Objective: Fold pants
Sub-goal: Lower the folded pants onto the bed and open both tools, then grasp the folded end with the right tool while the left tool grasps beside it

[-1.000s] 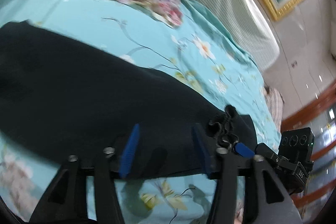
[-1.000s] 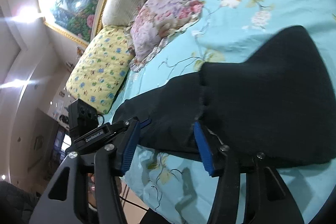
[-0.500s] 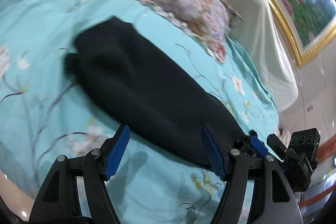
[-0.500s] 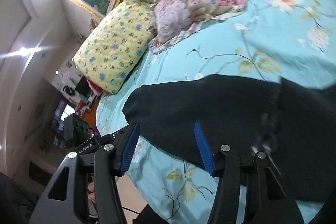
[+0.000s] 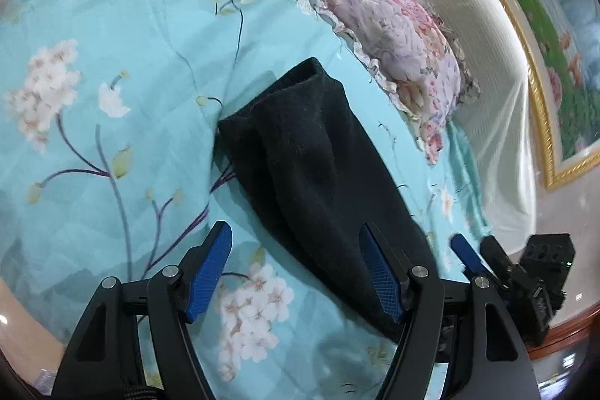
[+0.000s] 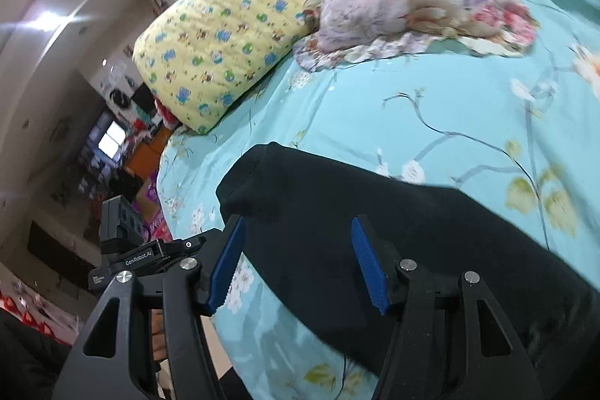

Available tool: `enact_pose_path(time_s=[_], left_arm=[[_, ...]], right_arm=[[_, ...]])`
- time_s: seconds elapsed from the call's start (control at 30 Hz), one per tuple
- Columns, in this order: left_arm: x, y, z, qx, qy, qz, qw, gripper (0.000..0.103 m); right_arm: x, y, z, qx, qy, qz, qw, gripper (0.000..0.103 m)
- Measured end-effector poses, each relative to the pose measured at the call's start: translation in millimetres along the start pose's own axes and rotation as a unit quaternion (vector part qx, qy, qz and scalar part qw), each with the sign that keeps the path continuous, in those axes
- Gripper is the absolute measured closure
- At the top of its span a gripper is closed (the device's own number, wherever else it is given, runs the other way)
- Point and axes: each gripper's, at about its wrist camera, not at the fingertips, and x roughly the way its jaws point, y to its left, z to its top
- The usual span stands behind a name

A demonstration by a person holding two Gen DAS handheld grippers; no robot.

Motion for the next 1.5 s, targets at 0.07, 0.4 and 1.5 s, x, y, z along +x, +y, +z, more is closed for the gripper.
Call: enact_pose_path(time_s=[0.07,0.4,1.5], left_arm=[[5.1,0.7,2.9,-0.007,0.004,0.002,1.0000,0.032],[25.9,13.8,21.3,-0.040,0.024,-0.013,0.9988,0.032],[22.4,-9.9,31.9,0.024,0.001,-0.048,0.9986,0.085]], right_arm=[[10.1,4.7,8.6,-0.016,0.009,0.001,1.000,0.043],[76.5,17.9,48.5,-0.077,0.073,0.006,0.994,0.043],[156.9,41.7,85.3,-0.168,0.179,0.041,0.969,0.078]])
